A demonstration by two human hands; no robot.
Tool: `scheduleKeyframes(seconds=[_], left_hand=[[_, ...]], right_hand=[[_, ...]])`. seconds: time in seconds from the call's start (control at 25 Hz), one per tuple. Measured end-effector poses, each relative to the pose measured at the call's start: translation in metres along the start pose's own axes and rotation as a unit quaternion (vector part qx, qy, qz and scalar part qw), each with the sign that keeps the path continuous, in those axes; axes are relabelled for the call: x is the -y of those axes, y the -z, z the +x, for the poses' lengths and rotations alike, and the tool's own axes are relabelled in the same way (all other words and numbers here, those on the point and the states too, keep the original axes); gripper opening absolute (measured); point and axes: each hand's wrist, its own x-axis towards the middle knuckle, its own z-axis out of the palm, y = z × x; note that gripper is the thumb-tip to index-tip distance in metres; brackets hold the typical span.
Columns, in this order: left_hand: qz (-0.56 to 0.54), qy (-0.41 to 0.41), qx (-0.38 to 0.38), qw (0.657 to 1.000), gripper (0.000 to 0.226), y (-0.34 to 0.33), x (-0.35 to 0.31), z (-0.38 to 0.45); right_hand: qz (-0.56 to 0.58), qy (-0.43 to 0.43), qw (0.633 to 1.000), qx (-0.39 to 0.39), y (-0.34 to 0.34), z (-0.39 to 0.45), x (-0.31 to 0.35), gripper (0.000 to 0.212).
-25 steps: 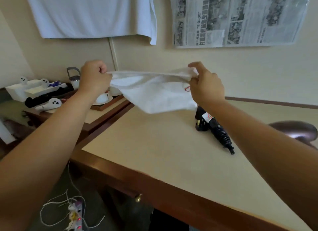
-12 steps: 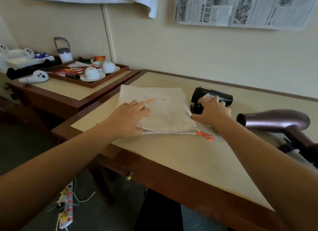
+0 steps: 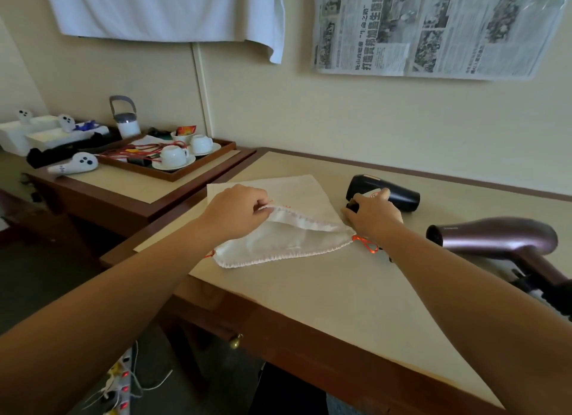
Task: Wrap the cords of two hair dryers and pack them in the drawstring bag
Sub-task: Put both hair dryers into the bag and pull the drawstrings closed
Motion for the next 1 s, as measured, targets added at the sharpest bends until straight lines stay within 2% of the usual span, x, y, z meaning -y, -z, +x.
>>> scheduleKeyframes(seconds=[0.08,0.16,0.2,0.28,0.36,0.44,0.48,0.56,0.64,0.76,0.92,1.0], left_hand=[[-0.022,0.016,-0.013,1.000,0.035,0.001,0.002,0.005],[-0.040,0.029,-0.012,0.999,0.035,0.001,0.004,0.010],[-0.045,0.040,-0.010,0.998,0.034,0.002,0.003,0.014],[-0.061,0.058,-0.013,0.996,0.035,0.003,0.005,0.023],[-0.071,0.059,-0.034,0.995,0.035,0.004,0.002,0.033],[-0.074,0.064,-0.034,0.995,0.025,0.007,-0.004,0.042],[-0.074,0.061,-0.023,0.995,0.018,0.010,-0.005,0.047],[-0.130,0.056,0.010,0.990,0.009,0.023,-0.016,0.051],[-0.159,0.032,0.007,0.987,0.017,0.039,-0.022,0.049],[-0.121,-0.004,-0.005,0.993,0.027,0.068,-0.034,0.037],[-0.098,-0.049,0.015,0.994,0.024,0.093,-0.057,0.022],[-0.103,-0.054,0.028,0.993,0.023,0.093,-0.064,0.015]], right_hand=[[0.098,-0.002,0.995,0.001,0.015,-0.012,-0.006,0.047],[0.237,0.007,0.970,-0.047,0.041,-0.029,-0.012,0.043],[0.313,0.032,0.945,-0.085,0.058,-0.040,-0.014,0.041],[0.454,0.134,0.872,-0.125,0.089,-0.075,-0.019,0.040],[0.532,0.257,0.802,-0.087,0.104,-0.117,-0.020,0.041],[0.536,0.344,0.771,-0.020,0.100,-0.151,-0.010,0.040],[0.508,0.369,0.779,-0.003,0.091,-0.160,-0.001,0.037],[0.435,0.376,0.818,0.008,0.070,-0.161,0.018,0.031],[0.402,0.358,0.842,0.032,0.057,-0.150,0.037,0.029],[0.373,0.327,0.867,0.058,0.049,-0.134,0.062,0.033],[0.303,0.291,0.907,0.037,0.053,-0.108,0.114,0.034],[0.292,0.284,0.912,0.046,0.059,-0.097,0.149,0.019]])
